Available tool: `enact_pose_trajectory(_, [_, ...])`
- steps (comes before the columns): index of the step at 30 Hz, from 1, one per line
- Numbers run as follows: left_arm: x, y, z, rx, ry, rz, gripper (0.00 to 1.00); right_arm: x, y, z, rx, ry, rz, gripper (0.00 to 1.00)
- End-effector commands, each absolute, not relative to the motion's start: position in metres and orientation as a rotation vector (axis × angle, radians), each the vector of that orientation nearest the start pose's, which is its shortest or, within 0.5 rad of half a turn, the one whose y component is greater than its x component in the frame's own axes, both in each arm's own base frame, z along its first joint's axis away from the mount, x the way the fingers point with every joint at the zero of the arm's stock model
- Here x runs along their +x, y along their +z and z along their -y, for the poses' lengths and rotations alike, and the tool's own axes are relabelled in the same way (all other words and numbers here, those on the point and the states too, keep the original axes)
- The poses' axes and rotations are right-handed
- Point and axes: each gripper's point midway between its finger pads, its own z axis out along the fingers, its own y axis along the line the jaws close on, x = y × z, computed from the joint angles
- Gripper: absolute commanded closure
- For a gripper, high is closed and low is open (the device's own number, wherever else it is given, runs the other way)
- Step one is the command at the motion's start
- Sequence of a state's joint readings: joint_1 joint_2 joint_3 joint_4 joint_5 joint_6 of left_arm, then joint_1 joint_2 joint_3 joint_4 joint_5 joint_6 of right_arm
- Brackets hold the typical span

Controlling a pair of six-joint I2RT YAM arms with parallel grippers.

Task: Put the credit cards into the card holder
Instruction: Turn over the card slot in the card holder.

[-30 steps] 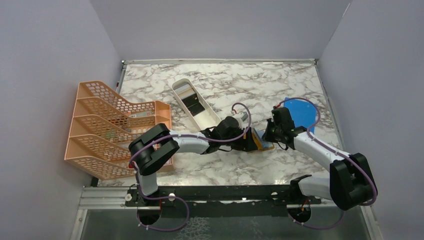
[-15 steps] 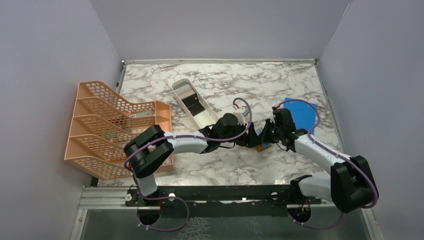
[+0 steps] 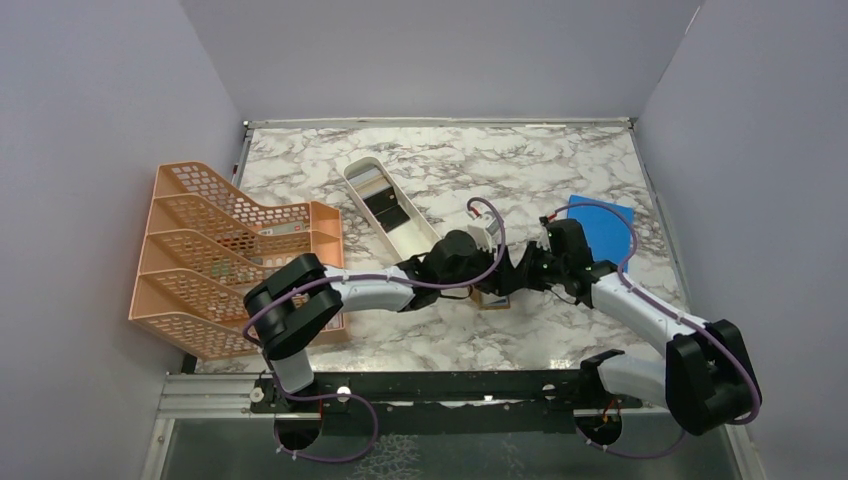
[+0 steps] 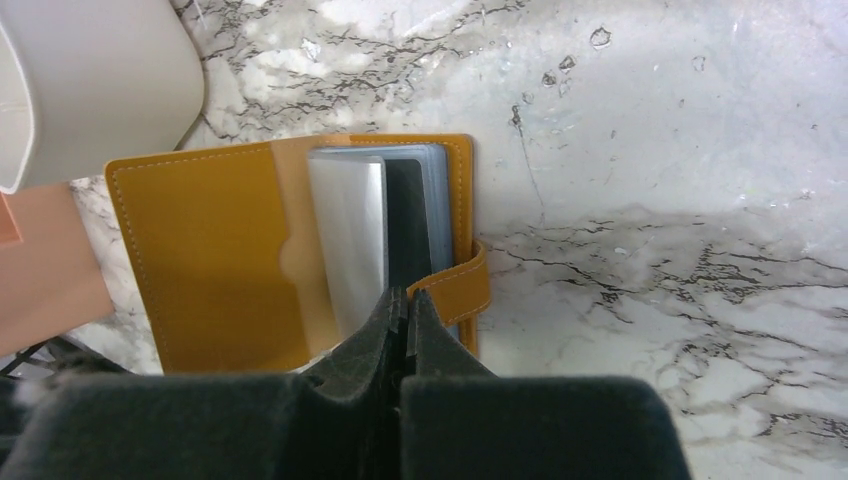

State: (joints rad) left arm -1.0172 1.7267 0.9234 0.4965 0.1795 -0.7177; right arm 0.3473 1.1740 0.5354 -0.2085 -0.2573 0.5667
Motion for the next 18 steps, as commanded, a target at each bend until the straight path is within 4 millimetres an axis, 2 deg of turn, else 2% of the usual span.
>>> enact_pose_trajectory(1, [0.228,0.118,0.436,0.434,-1.136,-2.080,0.47,0.239,0.052,-0.150,0.136,0.630,-2.534,0.99])
enact_pose_trajectory(4, [0.229,0.129,0.433,0.460,-1.104,-2.084,0.47,0.242,0.051,-0.147,0.130,0.608,-2.527,0.99])
enact_pose_trajectory(6, [0.233,0.141,0.425,0.458,-1.039,-2.094,0.46,0.243,0.048,-0.147,0.128,0.601,-2.539,0.99])
enact_pose_trajectory(9, [0.236,0.146,0.402,0.463,-0.908,-2.126,0.41,0.243,0.044,-0.146,0.133,0.585,-2.546,0.99])
enact_pose_trajectory(12, [0.237,0.148,0.370,0.412,-0.789,-2.137,0.42,0.244,0.042,-0.146,0.138,0.585,-2.543,0.99])
enact_pose_trajectory(15, [0.240,0.148,0.338,0.336,-0.696,-2.155,0.53,0.245,0.043,-0.145,0.135,0.577,-2.539,0.99])
enact_pose_trajectory(18, [0.238,0.141,0.320,0.314,-0.653,-2.189,0.68,0.246,0.045,-0.143,0.134,0.566,-2.529,0.99])
